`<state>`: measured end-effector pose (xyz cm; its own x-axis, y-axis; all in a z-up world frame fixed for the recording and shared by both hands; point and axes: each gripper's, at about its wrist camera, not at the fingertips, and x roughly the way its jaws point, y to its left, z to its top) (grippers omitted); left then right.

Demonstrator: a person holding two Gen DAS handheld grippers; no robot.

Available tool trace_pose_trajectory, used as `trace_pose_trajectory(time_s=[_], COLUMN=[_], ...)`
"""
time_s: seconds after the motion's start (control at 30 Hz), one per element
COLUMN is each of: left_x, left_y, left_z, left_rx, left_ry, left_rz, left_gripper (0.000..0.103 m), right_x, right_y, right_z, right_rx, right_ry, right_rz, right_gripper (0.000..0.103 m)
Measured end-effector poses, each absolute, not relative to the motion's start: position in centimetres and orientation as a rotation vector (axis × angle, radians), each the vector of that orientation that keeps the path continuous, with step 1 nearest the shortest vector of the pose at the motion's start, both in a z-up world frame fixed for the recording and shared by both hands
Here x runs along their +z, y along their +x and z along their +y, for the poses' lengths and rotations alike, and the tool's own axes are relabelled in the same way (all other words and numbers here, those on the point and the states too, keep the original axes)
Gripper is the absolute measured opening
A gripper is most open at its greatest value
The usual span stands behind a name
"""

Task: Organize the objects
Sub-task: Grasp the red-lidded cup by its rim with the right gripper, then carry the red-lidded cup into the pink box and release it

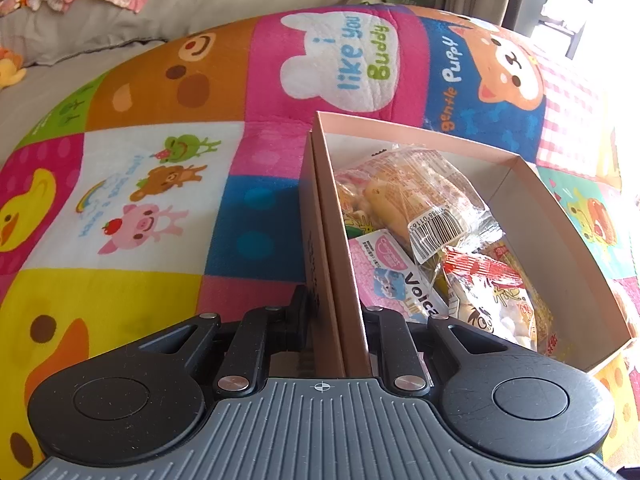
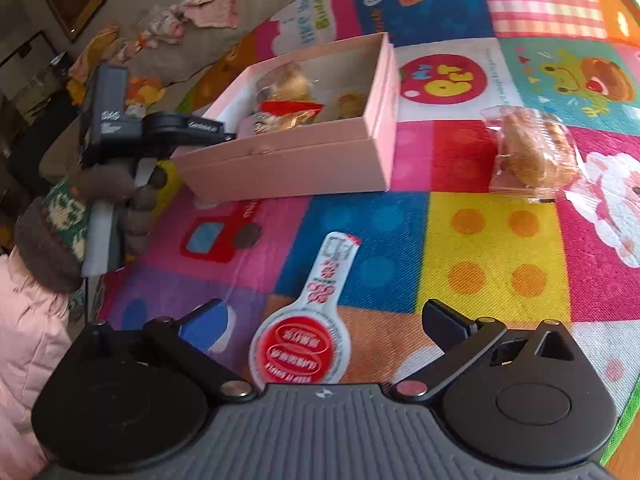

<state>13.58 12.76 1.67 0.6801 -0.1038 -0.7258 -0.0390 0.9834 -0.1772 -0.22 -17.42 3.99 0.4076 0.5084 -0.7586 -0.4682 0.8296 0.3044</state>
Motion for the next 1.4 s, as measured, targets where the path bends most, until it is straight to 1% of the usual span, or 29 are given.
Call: trace_pose_trajectory(time_s=[0.13,0.17,0.2,0.23,0.3,0.43,0.53,0.7,1.03,1.4], left_x=[1.7,1.7,1.7,1.7,1.7,1.7,1.7,1.7,1.7,1.6], left_y=[13.6,13.6,13.6,13.6,13.6,13.6,13.6,13.6,13.6,13.6], left_z=[12.8,12.8,12.8,12.8,12.8,12.8,12.8,12.8,13.0,13.2], left_rx=[-0.038,-0.038,-0.038,-0.038,-0.038,-0.038,-0.039,-0.039,-0.053,-0.059], left_ry=[-0.185,-0.185,-0.185,-0.184,-0.185,-0.184,-0.183,-0.184,-0.191,-0.197], left_rz=[0.824,0.824,0.824,0.824,0.824,0.824,0.824,0.824,0.818,0.817], left_gripper=[0.019,0.018,0.018,0.018,0.018,0.018,0.018,0.018,0.019,0.019], right_x=[3.4,3.2,3.0,3.1,3.2,3.1,3.2,3.3,4.0,8.6], right_y=[-1.2,-1.3,-1.4,-1.6,-1.7,-1.6,-1.8,-2.0,-2.2,-1.9], right_z=[-15.3,-14.9,-14.6,-14.3,-14.0,-13.9,-13.4,-12.4,-12.4,-13.9], right_rx=[0.623,0.621,0.619,0.613,0.609,0.592,0.574,0.550,0.508,0.508], right_ry=[-0.071,-0.088,-0.101,-0.116,-0.131,-0.139,-0.182,-0.251,-0.232,-0.115], right_rz=[0.991,0.993,0.992,0.981,0.973,0.969,0.957,0.941,0.957,0.855], right_gripper=[0.103,0.101,0.097,0.097,0.091,0.088,0.081,0.063,0.062,0.062])
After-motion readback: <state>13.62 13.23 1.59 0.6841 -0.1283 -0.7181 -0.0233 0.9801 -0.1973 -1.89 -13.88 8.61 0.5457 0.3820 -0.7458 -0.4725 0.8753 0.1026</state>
